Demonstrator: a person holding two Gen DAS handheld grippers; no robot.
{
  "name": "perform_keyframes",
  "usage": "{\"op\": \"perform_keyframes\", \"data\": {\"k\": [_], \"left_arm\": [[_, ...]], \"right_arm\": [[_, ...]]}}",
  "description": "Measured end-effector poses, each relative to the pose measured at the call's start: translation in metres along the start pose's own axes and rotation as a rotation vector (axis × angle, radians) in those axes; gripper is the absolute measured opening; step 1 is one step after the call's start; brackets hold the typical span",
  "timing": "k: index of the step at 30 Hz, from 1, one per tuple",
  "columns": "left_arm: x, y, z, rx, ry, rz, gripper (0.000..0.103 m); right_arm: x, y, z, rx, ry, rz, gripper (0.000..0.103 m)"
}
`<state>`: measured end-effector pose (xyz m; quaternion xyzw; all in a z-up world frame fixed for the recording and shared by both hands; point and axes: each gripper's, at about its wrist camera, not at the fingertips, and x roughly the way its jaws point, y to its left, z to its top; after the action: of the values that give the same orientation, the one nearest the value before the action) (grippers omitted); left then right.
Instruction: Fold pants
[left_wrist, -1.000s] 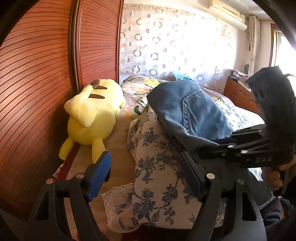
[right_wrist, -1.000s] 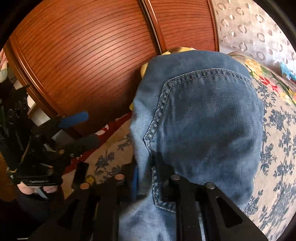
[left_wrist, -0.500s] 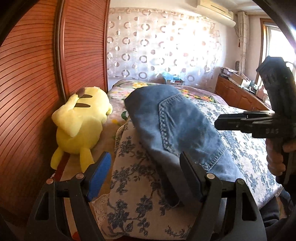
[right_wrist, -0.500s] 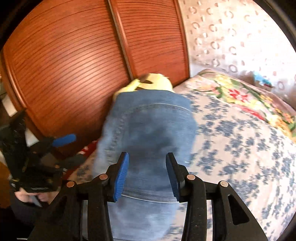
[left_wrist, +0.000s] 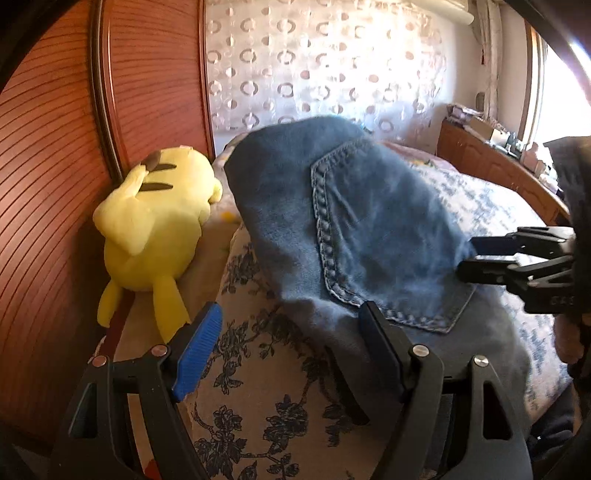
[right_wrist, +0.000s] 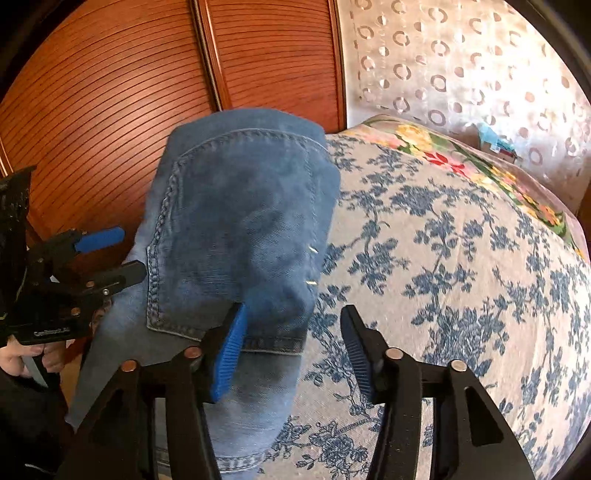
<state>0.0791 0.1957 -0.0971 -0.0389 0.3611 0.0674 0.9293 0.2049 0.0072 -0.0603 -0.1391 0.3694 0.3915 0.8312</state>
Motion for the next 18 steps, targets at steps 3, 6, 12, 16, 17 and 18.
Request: {"op": "perform_keyframes", "data": {"k": [3,6,12,16,17,18], "left_arm": [[0.007,0.003,-0.003,-0.012,0.014,-0.001,0.077],[0.008,0.004,-0.001,-0.018,0.013,-0.011,0.077],[0.002,0.013,0.014,-0.013,-0.020,-0.003,0.077],[0.002,0.020,0.035,-0.019,-0.052,-0.007,0.077],[0.005,0.021,0.041,-0.016,-0.053,-0.002,0.077],[0.008,0.021,0.045,-0.013,-0.051,0.001,0.077]], "right_arm": [[0.002,0.002,-0.003,-0.004,0.000,-0.001,0.056],[0.001,0.000,-0.002,-0.001,0.002,0.013,0.056],[-0.004,-0.015,0.017,-0.015,-0.018,0.050,0.056],[0.003,-0.020,0.044,-0.027,-0.042,0.061,0.056],[0.007,-0.022,0.054,-0.032,-0.049,0.061,0.056],[0.011,-0.023,0.062,-0.033,-0.056,0.064,0.056]]}}
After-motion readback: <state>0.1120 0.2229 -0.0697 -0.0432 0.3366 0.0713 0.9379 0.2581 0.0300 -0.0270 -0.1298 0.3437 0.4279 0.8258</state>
